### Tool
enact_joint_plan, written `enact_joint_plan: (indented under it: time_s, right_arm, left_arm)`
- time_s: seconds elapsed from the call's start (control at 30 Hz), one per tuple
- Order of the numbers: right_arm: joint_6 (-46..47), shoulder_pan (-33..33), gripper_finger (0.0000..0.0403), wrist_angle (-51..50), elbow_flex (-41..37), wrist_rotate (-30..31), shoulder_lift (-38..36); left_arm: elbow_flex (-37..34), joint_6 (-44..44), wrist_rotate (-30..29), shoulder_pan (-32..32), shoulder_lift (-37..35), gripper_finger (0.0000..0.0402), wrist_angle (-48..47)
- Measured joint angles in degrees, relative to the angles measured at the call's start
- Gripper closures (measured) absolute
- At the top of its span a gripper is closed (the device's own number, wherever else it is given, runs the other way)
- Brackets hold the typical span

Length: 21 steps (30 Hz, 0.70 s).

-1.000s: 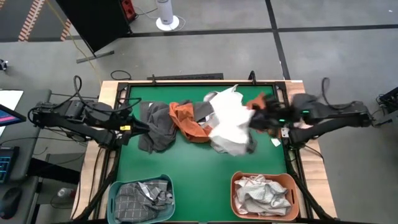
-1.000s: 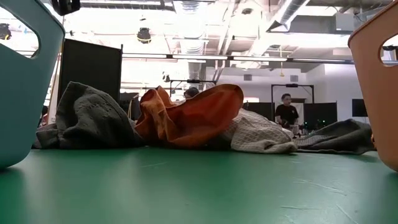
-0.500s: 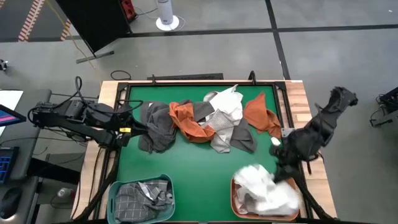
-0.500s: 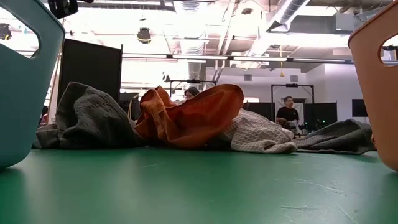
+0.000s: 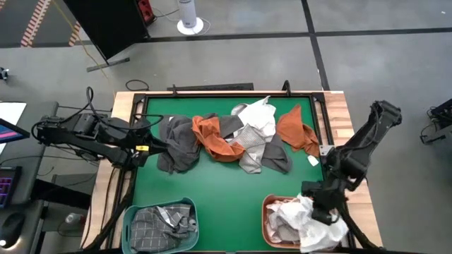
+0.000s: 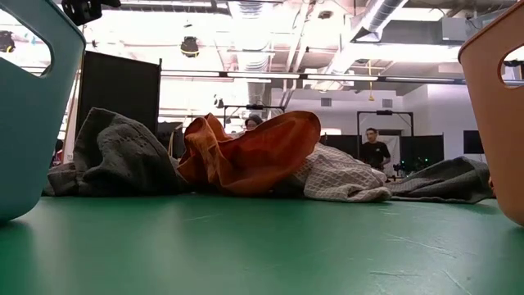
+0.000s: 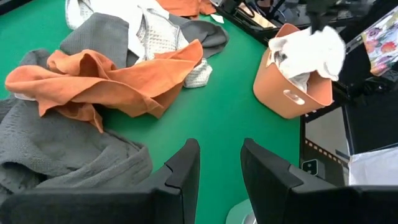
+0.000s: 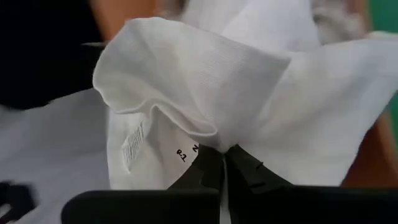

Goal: Sort towels by color in basket
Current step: Put the bottom white towel into the orange bin

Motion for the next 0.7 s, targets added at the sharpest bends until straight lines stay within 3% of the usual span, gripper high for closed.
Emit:
enact_joint_plan:
  time_s: [0.37, 0.57, 0.7]
  right_arm:
    - [-10.60, -9.97, 0.0378, 3.15, 0.00, 2.63, 13.93]
    - [-16.44, -10.39, 0.0378, 10.25, 0.00, 2.28, 20.36]
    - [-18.94, -9.19, 0.0373, 9.61, 0.06, -0.90, 23.71]
  left_arm:
    - [0.00, 1.57, 0.02, 0.00, 0.00, 0.0291, -0.75]
    - [0.00, 1.35, 0.07, 0.02, 0.00, 0.0291, -2.37]
    - [0.00, 1.45, 0.07, 0.00, -0.02, 0.0291, -3.56]
